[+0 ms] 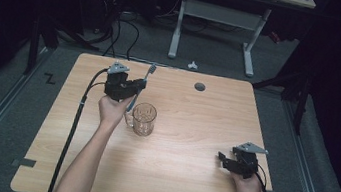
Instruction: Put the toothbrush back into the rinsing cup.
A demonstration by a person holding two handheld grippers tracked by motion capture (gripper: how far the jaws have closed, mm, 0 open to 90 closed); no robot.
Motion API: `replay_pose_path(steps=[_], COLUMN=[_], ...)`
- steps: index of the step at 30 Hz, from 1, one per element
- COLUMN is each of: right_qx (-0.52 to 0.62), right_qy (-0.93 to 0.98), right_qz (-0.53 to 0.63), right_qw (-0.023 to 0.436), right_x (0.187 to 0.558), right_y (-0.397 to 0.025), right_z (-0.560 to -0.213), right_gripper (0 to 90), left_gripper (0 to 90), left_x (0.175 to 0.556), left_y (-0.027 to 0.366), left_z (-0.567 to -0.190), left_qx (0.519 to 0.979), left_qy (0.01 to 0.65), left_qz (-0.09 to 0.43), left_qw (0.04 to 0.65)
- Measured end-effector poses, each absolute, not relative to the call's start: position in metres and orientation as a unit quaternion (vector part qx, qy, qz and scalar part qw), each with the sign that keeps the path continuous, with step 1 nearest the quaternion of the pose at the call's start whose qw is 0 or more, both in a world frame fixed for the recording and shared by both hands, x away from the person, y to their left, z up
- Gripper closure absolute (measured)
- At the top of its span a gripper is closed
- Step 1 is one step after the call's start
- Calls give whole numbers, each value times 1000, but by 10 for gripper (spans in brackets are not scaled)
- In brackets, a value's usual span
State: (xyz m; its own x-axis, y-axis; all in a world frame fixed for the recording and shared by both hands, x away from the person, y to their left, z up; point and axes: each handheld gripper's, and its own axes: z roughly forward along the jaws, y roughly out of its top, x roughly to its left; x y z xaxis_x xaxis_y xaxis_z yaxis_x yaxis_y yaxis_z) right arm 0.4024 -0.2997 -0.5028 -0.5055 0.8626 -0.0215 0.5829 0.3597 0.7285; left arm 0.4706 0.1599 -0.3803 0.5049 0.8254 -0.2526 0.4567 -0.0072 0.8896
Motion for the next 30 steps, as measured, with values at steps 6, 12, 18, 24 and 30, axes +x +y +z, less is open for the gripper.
replay_pose_path(steps=[6,12,18,24,30], right_qx=[453,453,453,453,453], right_qy=[798,798,798,798,798], right_qz=[340,339,340,340,339], right_qw=[206,206,206,206,206], right_x=[402,402,402,402,402], right_y=[-300,-300,-300,-300,-300], right_z=[-503,-503,-503,-503,-503], right_gripper=[339,339,339,339,339], left_gripper=[798,798,800,801,800], left_x=[470,467,463,460,457], left_y=[163,164,166,167,168], left_z=[-380,-379,-377,-375,-374], left_qx=[688,692,696,698,700], left_qy=[471,472,470,470,470], left_qz=[171,171,178,179,176], left_qw=[525,519,514,510,507])
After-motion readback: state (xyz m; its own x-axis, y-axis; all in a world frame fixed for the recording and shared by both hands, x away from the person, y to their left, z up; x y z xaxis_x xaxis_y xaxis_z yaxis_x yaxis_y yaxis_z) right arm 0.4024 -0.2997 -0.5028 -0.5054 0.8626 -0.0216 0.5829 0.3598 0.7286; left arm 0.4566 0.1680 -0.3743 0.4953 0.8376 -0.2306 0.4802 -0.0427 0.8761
